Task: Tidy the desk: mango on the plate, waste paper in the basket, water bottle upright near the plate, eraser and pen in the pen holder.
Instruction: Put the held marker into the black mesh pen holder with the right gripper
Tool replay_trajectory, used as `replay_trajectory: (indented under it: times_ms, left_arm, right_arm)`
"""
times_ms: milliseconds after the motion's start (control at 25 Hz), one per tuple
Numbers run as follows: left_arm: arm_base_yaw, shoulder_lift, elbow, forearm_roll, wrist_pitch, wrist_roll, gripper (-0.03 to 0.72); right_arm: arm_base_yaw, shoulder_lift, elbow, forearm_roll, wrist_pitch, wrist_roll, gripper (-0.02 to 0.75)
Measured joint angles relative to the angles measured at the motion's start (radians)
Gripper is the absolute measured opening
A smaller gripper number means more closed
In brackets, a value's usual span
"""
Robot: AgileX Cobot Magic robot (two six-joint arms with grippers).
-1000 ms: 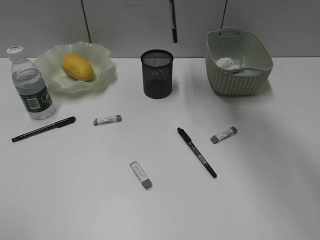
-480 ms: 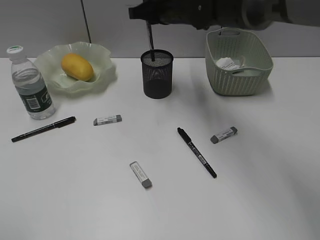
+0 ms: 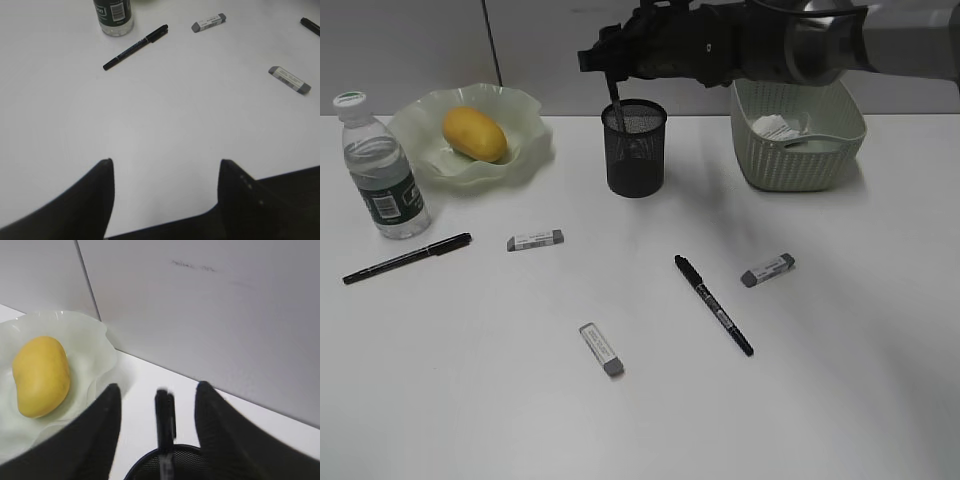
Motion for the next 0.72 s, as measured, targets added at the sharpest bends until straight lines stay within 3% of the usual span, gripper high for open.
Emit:
replay_trajectory:
  times_ms: [120,320,720]
  left_arm:
    - [0.0,0.0,0.0,0.0,0.0,0.0,0.488]
    - [0.0,0.0,0.0,0.0,0.0,0.0,0.488]
    - [0.0,0.0,0.0,0.0,0.0,0.0,0.487]
  right_arm:
    - [0.0,0.0,0.0,-0.001,0.045,-0.002,0.473]
    - [0.0,-0.048,-0.002,-0.035,0.228,-0.003,0.492]
    - [0.0,-0.247,-0.01,-0.092,0.896,-0.009,0.492]
